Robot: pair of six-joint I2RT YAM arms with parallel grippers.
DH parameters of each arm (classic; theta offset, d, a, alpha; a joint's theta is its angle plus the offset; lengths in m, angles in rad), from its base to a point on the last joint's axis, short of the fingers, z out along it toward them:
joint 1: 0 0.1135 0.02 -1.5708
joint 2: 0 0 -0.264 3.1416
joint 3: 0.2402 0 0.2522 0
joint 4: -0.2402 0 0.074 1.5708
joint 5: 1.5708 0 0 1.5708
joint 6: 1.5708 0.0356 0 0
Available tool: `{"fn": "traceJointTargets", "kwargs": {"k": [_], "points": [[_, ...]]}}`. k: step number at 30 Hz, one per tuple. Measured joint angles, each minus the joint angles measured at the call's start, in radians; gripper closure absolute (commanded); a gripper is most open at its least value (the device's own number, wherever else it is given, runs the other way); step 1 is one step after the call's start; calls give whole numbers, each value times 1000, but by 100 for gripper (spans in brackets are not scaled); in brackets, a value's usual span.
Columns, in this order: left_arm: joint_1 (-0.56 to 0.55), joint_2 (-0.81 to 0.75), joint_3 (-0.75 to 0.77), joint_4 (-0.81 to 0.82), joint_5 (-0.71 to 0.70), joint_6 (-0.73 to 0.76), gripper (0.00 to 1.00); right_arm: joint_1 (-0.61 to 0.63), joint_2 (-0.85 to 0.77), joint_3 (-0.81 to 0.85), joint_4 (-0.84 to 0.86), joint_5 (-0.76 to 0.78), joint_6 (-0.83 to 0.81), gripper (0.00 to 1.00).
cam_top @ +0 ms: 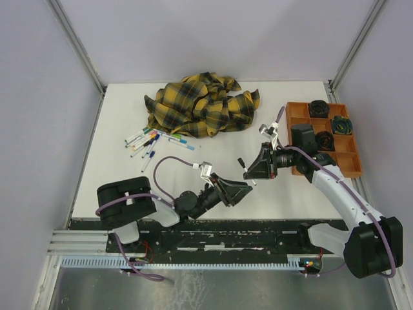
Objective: Open the pen caps
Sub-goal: Open the pen cap from the pen.
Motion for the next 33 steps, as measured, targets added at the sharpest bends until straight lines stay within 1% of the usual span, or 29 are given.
{"fn": "traceJointTargets", "kwargs": {"k": [3,9,13,14,16,18,21,24,27,33], "points": [[0,-37,-39,0,7,1,39,0,0,6,-27,0,-22,100],[0,-164,-108,0,-1,44,20,0,24,56,-134,-6,-123,100],[14,-270,-139,-9,-24,76,13,0,32,72,-194,-9,-179,100],[21,-298,-138,-22,-27,81,13,0,34,73,-205,-9,-190,100],[41,-377,-124,-98,-31,86,13,0,34,73,-227,-9,-210,100],[60,-443,-76,-219,-32,87,13,0,34,73,-240,-9,-224,100],[85,-493,15,-388,-28,87,16,0,34,73,-253,-10,-239,100],[102,-504,61,-486,-24,86,17,0,34,73,-264,-10,-249,100],[115,-504,68,-560,-19,81,18,0,34,73,-273,-11,-256,100],[122,-485,79,-628,4,65,20,0,34,73,-283,-12,-267,100]]}}
